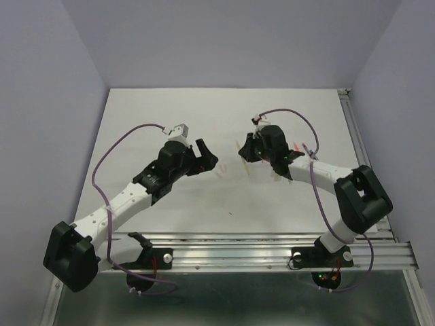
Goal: Open the pen caps
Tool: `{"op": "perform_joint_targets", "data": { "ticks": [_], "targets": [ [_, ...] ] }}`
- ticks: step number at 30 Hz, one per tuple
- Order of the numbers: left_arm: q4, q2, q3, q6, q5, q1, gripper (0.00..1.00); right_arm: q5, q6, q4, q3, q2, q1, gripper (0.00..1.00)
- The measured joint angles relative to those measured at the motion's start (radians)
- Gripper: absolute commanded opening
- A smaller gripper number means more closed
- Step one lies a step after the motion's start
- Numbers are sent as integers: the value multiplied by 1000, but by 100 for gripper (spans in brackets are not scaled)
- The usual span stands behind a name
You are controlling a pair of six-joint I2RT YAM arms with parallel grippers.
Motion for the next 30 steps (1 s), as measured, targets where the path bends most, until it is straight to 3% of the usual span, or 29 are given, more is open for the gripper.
{"op": "perform_joint_targets", "data": {
  "ticks": [8, 13, 21, 27, 30],
  "targets": [
    [173, -4, -5, -59, 104, -3, 98, -338, 75, 251, -163, -183, 18, 1],
    [257, -14, -19, -92, 126, -7, 89, -457, 138, 329, -194, -207, 47, 1],
    [298, -13, -19, -118, 132, -14, 77, -549, 200, 409, -221, -244, 64, 1],
    [312, -12, -19, -129, 128, -19, 59, -579, 215, 422, -221, -245, 68, 1],
    [319, -4, -19, -132, 128, -19, 56, -592, 224, 429, -221, -245, 73, 1]
  ]
}}
